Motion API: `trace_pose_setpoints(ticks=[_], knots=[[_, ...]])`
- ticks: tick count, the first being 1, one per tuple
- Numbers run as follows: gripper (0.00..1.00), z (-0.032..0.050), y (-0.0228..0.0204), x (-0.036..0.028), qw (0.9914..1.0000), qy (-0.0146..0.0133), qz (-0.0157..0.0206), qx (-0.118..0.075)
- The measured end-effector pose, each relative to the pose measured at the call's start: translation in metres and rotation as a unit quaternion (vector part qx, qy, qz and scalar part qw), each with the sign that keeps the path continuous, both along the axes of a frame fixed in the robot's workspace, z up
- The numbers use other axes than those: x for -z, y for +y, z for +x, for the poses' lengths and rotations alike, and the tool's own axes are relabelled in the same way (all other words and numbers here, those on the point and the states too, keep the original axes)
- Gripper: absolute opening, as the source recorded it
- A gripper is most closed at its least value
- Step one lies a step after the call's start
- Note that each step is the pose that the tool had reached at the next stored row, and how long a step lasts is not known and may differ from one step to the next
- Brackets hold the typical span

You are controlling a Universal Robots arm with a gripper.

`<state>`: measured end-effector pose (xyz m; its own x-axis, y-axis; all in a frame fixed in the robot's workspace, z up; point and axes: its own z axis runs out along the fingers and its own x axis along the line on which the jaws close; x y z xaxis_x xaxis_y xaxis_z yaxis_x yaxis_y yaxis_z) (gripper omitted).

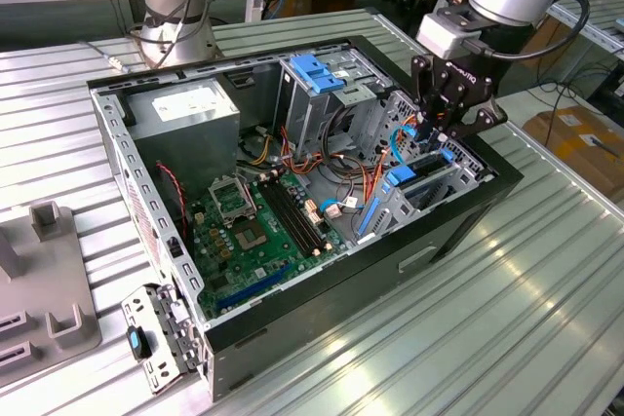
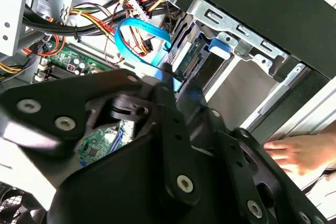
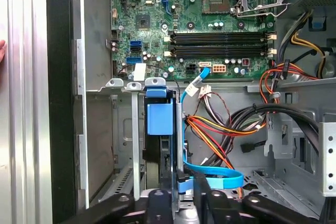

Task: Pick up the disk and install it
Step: 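Insert the first disk wire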

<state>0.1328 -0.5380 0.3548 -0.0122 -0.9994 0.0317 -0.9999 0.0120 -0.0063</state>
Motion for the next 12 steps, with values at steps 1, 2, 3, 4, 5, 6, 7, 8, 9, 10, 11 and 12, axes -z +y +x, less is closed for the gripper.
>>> trace_pose_setpoints(ticks=[1,2,3,4,5,6,7,8,9,10,11,12], knots=[[0.28,0.0,0.0,0.0,1.0,0.0,0.0,0.0],[0.22,0.0,0.0,0.0001,1.0,0.0,0.0,0.0],[0.16,0.0,0.0,0.0001,1.0,0.0,0.0,0.0],[0.16,0.0,0.0,0.0001,1.0,0.0,0.0,0.0],[0.16,0.0,0.0,0.0002,1.0,0.0,0.0,0.0],[0.16,0.0,0.0,0.0003,1.0,0.0,0.0,0.0],[0.16,0.0,0.0,0.0003,1.0,0.0,0.0,0.0],[0.16,0.0,0.0,0.0003,1.0,0.0,0.0,0.0],[0.16,-0.0001,0.0,0.0003,0.99996,-0.0001,0.0,-0.009],[0.16,-0.0001,0.0,0.0004,0.99979,-0.0002,0.0,-0.021],[0.16,-0.0001,0.0,0.0004,0.99945,-0.0004,0.0,-0.033],[0.16,-0.0001,0.0,0.0005,0.9992,-0.0005,0.0,-0.04]])
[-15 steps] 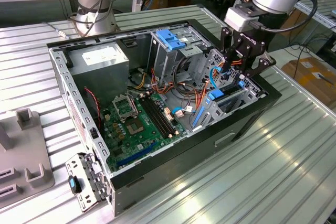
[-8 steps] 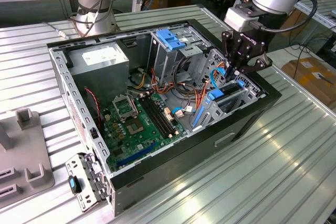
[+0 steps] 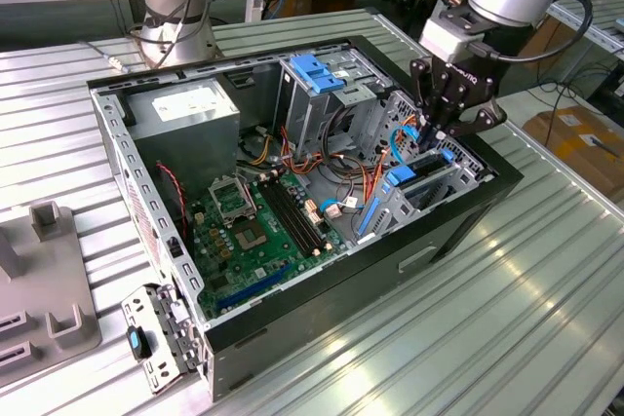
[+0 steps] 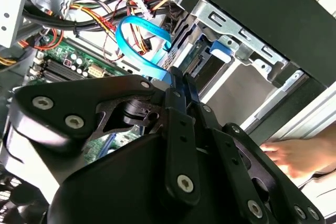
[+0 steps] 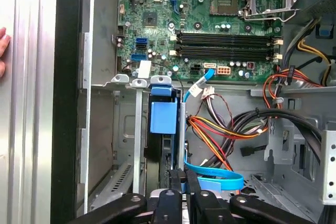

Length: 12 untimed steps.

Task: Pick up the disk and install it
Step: 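Insert the first disk wire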

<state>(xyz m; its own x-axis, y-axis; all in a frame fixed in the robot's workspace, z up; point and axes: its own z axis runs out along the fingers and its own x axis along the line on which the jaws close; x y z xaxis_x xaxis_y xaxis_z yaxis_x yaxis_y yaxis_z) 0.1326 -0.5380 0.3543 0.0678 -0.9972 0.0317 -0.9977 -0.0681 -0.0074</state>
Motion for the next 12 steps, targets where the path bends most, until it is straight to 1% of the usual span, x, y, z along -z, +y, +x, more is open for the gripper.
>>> trace_pose_setpoints(ticks=[2,6,8,9,10,11,12], knots=[[0.16,-0.0019,0.0,0.0,0.99998,-0.0005,0.0001,-0.006],[0.16,-0.0064,-0.0006,0.0002,0.99994,-0.002,0.0,-0.01],[0.16,-0.0088,-0.0021,0.0004,0.9999,-0.0036,-0.0001,-0.013],[0.16,-0.0092,-0.0027,0.0011,0.99987,-0.0049,0.0,-0.015],[0.16,-0.0096,-0.0034,0.002,0.99975,-0.0085,0.0,-0.021],[0.16,-0.0096,-0.004,0.0023,0.99961,-0.0114,-0.0001,-0.025],[0.16,-0.0102,-0.0045,0.0024,0.99954,-0.0127,-0.0001,-0.027]])
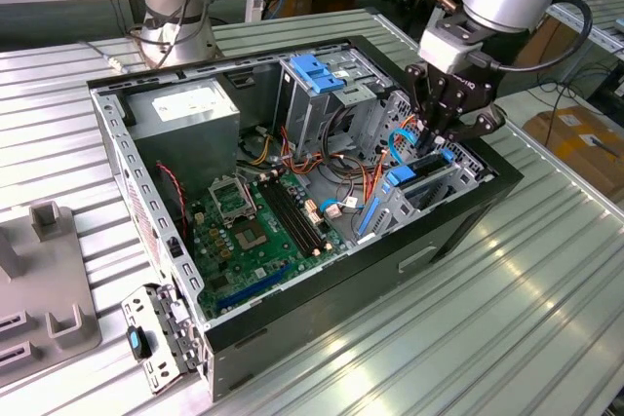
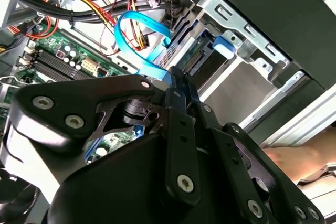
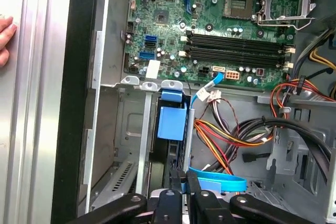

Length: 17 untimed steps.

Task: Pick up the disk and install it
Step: 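Insert the first disk wire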

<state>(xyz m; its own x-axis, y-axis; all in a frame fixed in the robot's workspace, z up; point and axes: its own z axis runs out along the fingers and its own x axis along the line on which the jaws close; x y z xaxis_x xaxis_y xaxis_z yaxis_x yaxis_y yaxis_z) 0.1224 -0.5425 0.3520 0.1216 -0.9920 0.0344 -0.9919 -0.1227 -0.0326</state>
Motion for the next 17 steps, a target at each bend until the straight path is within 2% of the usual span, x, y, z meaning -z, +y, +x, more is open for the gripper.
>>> trace_pose_setpoints(ticks=[5,17], knots=[[0.16,-0.0054,-0.0044,0.0,0.99999,-0.004,0.0008,-0.002],[0.16,-0.0043,-0.0059,0.0011,0.99999,-0.0041,0.0008,-0.002]])
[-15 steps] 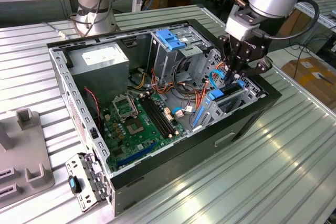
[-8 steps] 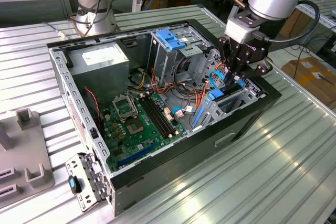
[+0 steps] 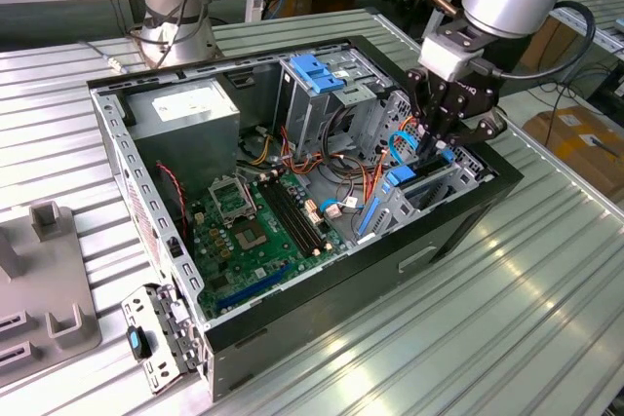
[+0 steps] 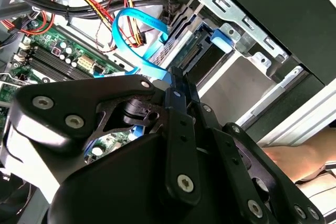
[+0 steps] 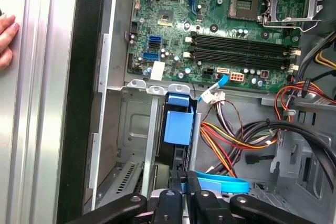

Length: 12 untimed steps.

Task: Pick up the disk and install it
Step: 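Insert the first disk wire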

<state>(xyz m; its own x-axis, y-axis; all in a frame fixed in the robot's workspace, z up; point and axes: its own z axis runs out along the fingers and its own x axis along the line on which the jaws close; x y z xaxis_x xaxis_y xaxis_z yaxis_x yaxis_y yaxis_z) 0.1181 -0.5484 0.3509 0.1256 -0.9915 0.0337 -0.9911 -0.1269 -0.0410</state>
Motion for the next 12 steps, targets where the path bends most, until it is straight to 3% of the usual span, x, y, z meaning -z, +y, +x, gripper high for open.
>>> trace_pose_setpoints(ticks=[12], knots=[[0.16,-0.0011,-0.0004,0.0014,1.0,0.0,0.0,0.0]])
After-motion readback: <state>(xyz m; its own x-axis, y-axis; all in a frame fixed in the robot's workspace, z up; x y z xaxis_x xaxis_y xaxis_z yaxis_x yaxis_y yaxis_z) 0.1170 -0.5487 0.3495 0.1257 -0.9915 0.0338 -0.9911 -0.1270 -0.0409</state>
